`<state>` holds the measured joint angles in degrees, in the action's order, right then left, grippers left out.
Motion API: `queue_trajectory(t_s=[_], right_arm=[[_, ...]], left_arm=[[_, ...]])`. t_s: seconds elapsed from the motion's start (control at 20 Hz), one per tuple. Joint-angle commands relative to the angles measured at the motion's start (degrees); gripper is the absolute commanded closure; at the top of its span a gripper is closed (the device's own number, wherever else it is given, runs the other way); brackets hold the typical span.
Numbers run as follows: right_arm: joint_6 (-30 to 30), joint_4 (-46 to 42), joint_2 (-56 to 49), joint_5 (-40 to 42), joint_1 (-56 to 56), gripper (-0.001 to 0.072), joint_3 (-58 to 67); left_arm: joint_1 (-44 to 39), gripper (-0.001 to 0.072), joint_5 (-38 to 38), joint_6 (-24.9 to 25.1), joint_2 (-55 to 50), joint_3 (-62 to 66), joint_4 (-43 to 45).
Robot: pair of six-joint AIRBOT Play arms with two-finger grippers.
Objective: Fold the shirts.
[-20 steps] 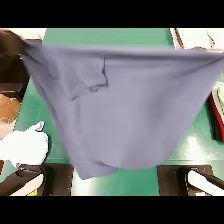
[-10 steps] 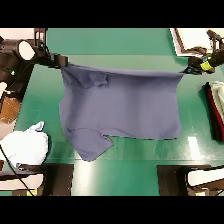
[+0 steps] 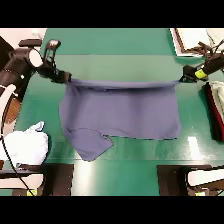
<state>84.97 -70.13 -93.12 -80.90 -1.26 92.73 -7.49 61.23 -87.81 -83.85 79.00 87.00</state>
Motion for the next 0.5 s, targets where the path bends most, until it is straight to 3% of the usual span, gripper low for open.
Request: queue_trajectory(t_s=[0.0,0.05,0.1,0.15,0.2,0.45], right_arm=[[-0.11,0.20,2.40,4.35,0.11,0.0693,-9.14],[-0.11,0.20,2.64,4.35,0.11,0.0685,-10.54],[-0.11,0.35,2.64,3.98,0.11,0.0479,-11.10],[-0.11,1.70,2.67,3.30,0.11,0.0215,-11.06],[-0.17,4.15,2.99,2.60,-0.15,0.0184,-10.80],[-3.06,8.72,12.11,-1.14,-0.96,0.0205,-12.52]], left_arm=[[0.02,0.0684,-1.88,-0.17,-0.02,-6.05,-1.03],[0.02,0.0682,-1.62,-0.76,-0.02,-6.51,-0.98],[0.02,0.0527,-0.90,-0.83,0.00,-6.49,-0.85],[0.02,0.0276,0.15,-1.38,0.00,-6.27,-0.83],[0.02,0.0226,1.77,-2.29,0.39,-6.14,-0.44],[0.04,0.0225,6.88,-2.95,12.24,-10.29,2.03]])
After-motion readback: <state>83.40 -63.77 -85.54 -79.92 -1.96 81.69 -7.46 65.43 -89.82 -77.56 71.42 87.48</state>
